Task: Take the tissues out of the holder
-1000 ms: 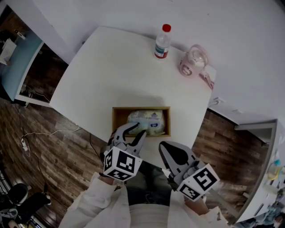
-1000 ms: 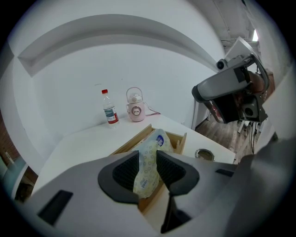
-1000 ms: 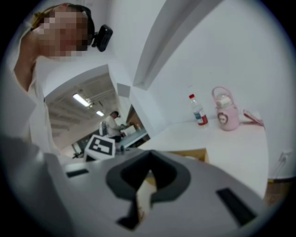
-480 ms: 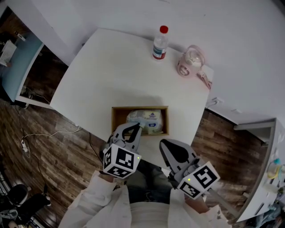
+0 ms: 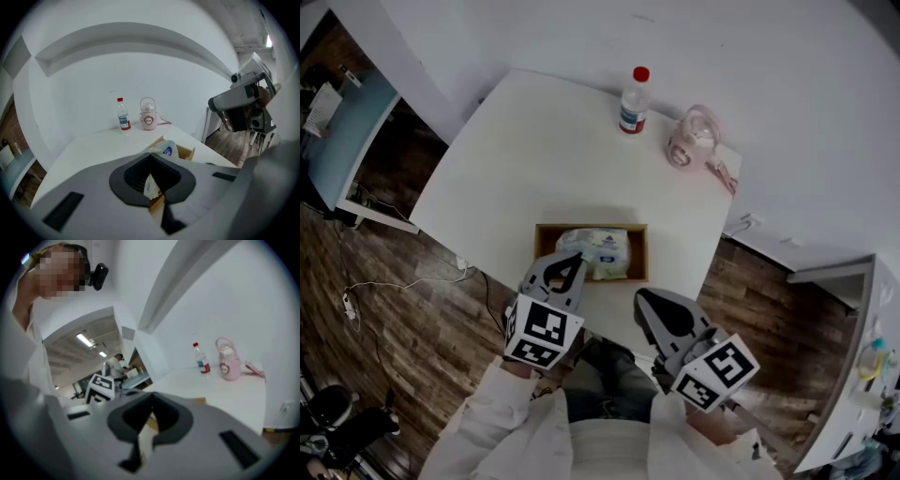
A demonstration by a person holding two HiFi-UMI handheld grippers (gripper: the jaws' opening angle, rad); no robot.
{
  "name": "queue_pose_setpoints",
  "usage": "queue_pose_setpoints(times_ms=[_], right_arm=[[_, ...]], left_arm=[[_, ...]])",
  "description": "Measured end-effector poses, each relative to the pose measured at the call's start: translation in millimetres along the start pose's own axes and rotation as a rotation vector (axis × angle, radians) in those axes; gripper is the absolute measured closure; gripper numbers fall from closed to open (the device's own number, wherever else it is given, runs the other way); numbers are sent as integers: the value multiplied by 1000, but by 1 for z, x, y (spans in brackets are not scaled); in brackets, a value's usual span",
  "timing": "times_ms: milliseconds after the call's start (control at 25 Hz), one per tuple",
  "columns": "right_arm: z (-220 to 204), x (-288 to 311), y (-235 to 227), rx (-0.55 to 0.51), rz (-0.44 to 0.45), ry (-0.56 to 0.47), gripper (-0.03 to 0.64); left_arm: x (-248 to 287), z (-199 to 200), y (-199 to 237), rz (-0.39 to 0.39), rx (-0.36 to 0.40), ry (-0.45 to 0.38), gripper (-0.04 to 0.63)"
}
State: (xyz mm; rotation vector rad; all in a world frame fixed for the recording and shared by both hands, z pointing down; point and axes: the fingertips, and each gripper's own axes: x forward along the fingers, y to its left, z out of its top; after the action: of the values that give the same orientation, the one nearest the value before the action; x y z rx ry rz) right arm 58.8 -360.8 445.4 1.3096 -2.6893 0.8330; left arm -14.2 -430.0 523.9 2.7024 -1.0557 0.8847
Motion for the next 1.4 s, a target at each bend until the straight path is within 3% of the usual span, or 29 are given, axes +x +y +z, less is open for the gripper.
queue_pose_setpoints(times_ms=[640, 1000, 1400], right_arm=[[34, -20, 30, -104, 27, -70, 605], [68, -24, 48, -187, 66, -140, 605], [80, -26, 54, -248, 72, -160, 605]], left_arm=[[-62, 88, 14, 111, 18, -274, 578], [-98, 102, 4, 92, -193, -400, 578], [-128, 120, 4, 86, -290, -567, 577]])
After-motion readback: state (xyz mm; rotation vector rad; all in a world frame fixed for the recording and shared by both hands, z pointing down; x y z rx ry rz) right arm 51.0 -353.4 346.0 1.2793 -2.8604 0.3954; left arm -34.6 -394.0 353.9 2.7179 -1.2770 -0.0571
